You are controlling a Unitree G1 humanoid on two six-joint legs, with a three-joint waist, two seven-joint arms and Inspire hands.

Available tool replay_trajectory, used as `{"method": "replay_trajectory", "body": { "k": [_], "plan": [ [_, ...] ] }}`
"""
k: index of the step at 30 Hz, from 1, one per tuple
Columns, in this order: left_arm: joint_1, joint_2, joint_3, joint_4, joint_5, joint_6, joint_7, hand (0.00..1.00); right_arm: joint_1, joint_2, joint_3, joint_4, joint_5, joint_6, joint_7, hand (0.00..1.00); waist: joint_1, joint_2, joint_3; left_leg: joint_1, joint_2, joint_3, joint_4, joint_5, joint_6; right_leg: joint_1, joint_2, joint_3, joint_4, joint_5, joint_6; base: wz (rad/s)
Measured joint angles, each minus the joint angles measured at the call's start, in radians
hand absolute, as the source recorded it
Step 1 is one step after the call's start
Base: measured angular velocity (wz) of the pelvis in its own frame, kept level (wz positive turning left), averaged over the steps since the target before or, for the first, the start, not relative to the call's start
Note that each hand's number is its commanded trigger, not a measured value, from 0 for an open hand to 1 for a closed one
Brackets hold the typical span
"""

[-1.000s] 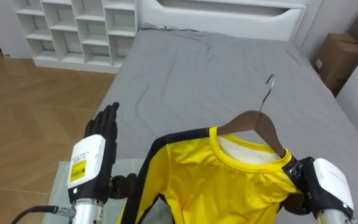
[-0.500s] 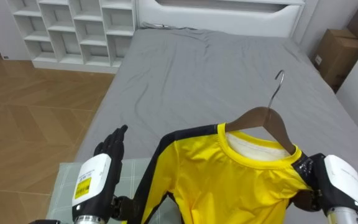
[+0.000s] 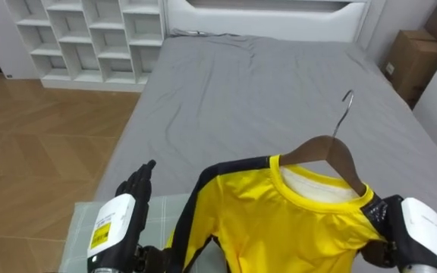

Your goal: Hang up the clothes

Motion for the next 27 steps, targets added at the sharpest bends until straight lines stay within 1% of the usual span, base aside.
{"method": "replay_trajectory", "body": {
  "k": [2, 3, 4, 6, 7, 8, 11, 13, 14, 15, 16, 17, 18, 19, 20, 21, 22, 23, 24, 25, 26, 27],
  "plan": [
    [0.002, -0.001, 0.000, 0.000, -0.004, 0.000, 0.000, 0.00, 0.011, 0.009, -0.001, 0.028, 0.010, 0.000, 0.000, 1.00, 0.000, -0.006, 0.0011, 0.000, 0.000, 0.000, 0.000, 0.000, 0.000, -0.001, 0.000, 0.005, 0.002, -0.001, 0.002, -0.02],
    [0.002, 0.000, 0.002, 0.000, -0.001, 0.000, 0.000, 0.00, 0.011, 0.020, -0.001, 0.044, 0.022, 0.000, -0.001, 1.00, -0.001, -0.013, 0.0055, -0.001, 0.000, 0.006, 0.002, 0.000, 0.000, -0.002, -0.001, 0.008, 0.001, -0.001, 0.002, -0.04],
    [0.002, 0.000, 0.002, 0.000, 0.000, -0.001, -0.001, 0.00, 0.012, 0.026, -0.001, 0.052, 0.030, 0.000, -0.002, 1.00, -0.001, -0.017, 0.0074, -0.001, 0.000, 0.008, 0.004, 0.000, 0.000, -0.002, -0.001, 0.010, 0.001, -0.002, 0.001, -0.07],
    [0.007, 0.000, 0.000, 0.000, 0.010, -0.003, -0.001, 0.00, 0.024, 0.041, 0.000, 0.090, 0.040, -0.006, -0.008, 1.00, -0.001, -0.030, 0.0060, -0.005, 0.000, 0.015, 0.014, -0.002, 0.003, -0.003, -0.001, 0.017, -0.002, -0.003, 0.001, -0.07],
    [0.007, 0.000, 0.000, 0.000, 0.011, -0.003, -0.002, 0.00, 0.024, 0.040, 0.000, 0.100, 0.041, -0.006, -0.008, 1.00, -0.002, -0.031, 0.0057, -0.012, 0.001, 0.017, 0.023, -0.005, 0.008, -0.006, -0.001, 0.017, 0.000, -0.004, 0.001, -0.04],
    [0.004, 0.000, 0.000, 0.000, 0.011, -0.003, -0.006, 0.00, 0.022, 0.040, -0.001, 0.118, 0.051, -0.006, -0.009, 1.00, -0.003, -0.034, 0.0031, -0.024, 0.001, 0.030, 0.037, -0.007, 0.011, -0.020, -0.003, 0.021, 0.003, -0.005, 0.001, -0.03],
    [0.006, 0.001, -0.006, 0.000, 0.010, -0.003, -0.016, 0.00, 0.026, 0.040, 0.021, 0.149, 0.119, -0.006, -0.011, 1.00, -0.003, -0.036, 0.0033, -0.038, 0.002, 0.049, 0.056, -0.011, 0.017, -0.038, -0.008, 0.022, 0.016, -0.002, 0.001, -0.15],
    [0.006, 0.001, -0.010, -0.001, 0.012, -0.003, -0.020, 0.00, 0.026, 0.043, 0.038, 0.163, 0.150, -0.003, -0.008, 1.00, 0.004, -0.038, 0.0040, -0.027, 0.005, 0.103, 0.059, -0.014, 0.022, -0.051, -0.010, 0.035, 0.044, -0.002, 0.002, -0.30],
    [0.004, 0.000, -0.010, -0.001, 0.018, -0.003, -0.019, 0.00, 0.022, 0.047, 0.044, 0.163, 0.151, -0.002, -0.008, 1.00, 0.006, -0.038, 0.0045, -0.026, 0.012, 0.147, 0.072, -0.022, 0.027, -0.074, -0.010, 0.046, 0.069, -0.003, 0.002, -0.52],
    [0.003, 0.000, -0.007, -0.001, 0.023, -0.003, -0.019, 0.00, 0.017, 0.049, 0.057, 0.163, 0.151, -0.001, -0.007, 1.00, 0.012, -0.040, 0.0058, -0.023, 0.021, 0.187, 0.086, -0.034, 0.029, -0.093, -0.007, 0.047, 0.083, -0.002, 0.002, -0.67],
    [0.003, -0.001, -0.004, -0.001, 0.025, -0.003, -0.018, 0.00, 0.011, 0.050, 0.063, 0.163, 0.151, -0.002, -0.005, 1.00, 0.025, -0.042, 0.0068, -0.022, 0.026, 0.212, 0.094, -0.040, 0.029, -0.104, -0.004, 0.038, 0.093, -0.001, 0.000, -1.06],
    [0.001, -0.003, 0.002, -0.002, 0.030, -0.003, -0.013, 0.00, -0.010, 0.053, 0.072, 0.170, 0.152, -0.001, 0.003, 1.00, 0.052, -0.043, 0.0080, -0.020, 0.048, 0.270, 0.117, -0.062, 0.030, -0.129, -0.014, -0.024, 0.113, 0.006, -0.011, -1.47],
    [0.000, -0.007, 0.008, -0.001, 0.035, -0.003, -0.009, 0.00, -0.033, 0.054, 0.087, 0.178, 0.154, -0.001, 0.003, 1.00, 0.081, -0.037, 0.0096, -0.022, 0.084, 0.335, 0.146, -0.090, 0.028, -0.139, -0.033, -0.124, 0.132, 0.015, -0.026, -1.59],
    [-0.003, -0.009, 0.012, -0.001, 0.035, -0.004, -0.008, 0.00, -0.043, 0.055, 0.094, 0.179, 0.154, -0.001, 0.004, 1.00, 0.095, -0.036, 0.0147, -0.020, 0.102, 0.372, 0.168, -0.107, 0.024, -0.141, -0.048, -0.186, 0.160, 0.004, -0.036, -1.34],
    [-0.014, -0.012, 0.011, 0.009, 0.026, -0.005, -0.005, 0.00, -0.051, 0.057, 0.102, 0.183, 0.156, -0.006, 0.004, 1.00, 0.097, -0.037, 0.0293, -0.006, 0.124, 0.417, 0.212, -0.135, 0.019, -0.135, -0.095, -0.271, 0.250, -0.048, -0.023, -0.96],
    [-0.019, -0.011, 0.002, 0.028, 0.009, -0.005, -0.004, 0.00, -0.052, 0.060, 0.112, 0.198, 0.169, -0.006, 0.005, 1.00, 0.104, -0.053, 0.0246, 0.013, 0.130, 0.457, 0.235, -0.151, 0.009, -0.130, -0.145, -0.302, 0.306, -0.093, -0.008, -0.84],
    [-0.023, -0.007, -0.001, 0.035, 0.001, -0.005, -0.004, 0.00, -0.056, 0.061, 0.116, 0.202, 0.174, -0.004, 0.006, 1.00, 0.108, -0.064, 0.0237, 0.023, 0.133, 0.476, 0.252, -0.160, 0.002, -0.132, -0.154, -0.301, 0.317, -0.109, 0.002, -0.91],
    [-0.024, -0.007, -0.002, 0.049, -0.013, -0.002, -0.004, 0.00, -0.065, 0.062, 0.129, 0.202, 0.173, -0.001, 0.012, 1.00, 0.110, -0.066, 0.0282, 0.033, 0.156, 0.498, 0.297, -0.182, -0.012, -0.143, -0.143, -0.314, 0.316, -0.124, -0.012, -1.02],
    [-0.024, -0.008, -0.005, 0.057, -0.036, -0.001, -0.005, 0.00, -0.073, 0.065, 0.140, 0.200, 0.168, -0.002, 0.013, 1.00, 0.109, -0.064, 0.0287, 0.032, 0.181, 0.530, 0.325, -0.194, -0.025, -0.165, -0.112, -0.280, 0.313, -0.120, -0.025, -1.02],
    [-0.024, -0.009, -0.004, 0.058, -0.052, -0.001, -0.005, 0.00, -0.077, 0.067, 0.143, 0.197, 0.158, -0.002, 0.015, 1.00, 0.110, -0.064, 0.0289, 0.031, 0.189, 0.549, 0.332, -0.197, -0.029, -0.179, -0.098, -0.261, 0.311, -0.116, -0.031, -1.10],
    [-0.025, -0.009, -0.003, 0.063, -0.074, -0.001, -0.005, 0.00, -0.080, 0.071, 0.152, 0.184, 0.138, -0.002, 0.015, 1.00, 0.110, -0.062, 0.0279, 0.031, 0.209, 0.584, 0.345, -0.200, -0.038, -0.196, -0.067, -0.234, 0.295, -0.104, -0.047, -1.01],
    [-0.026, -0.006, -0.005, 0.071, -0.096, -0.001, -0.006, 0.00, -0.080, 0.073, 0.165, 0.175, 0.124, -0.002, 0.021, 1.00, 0.097, -0.058, 0.0288, 0.032, 0.223, 0.585, 0.364, -0.201, -0.042, -0.198, -0.037, -0.214, 0.274, -0.093, -0.057, -0.98]
  ]
}}
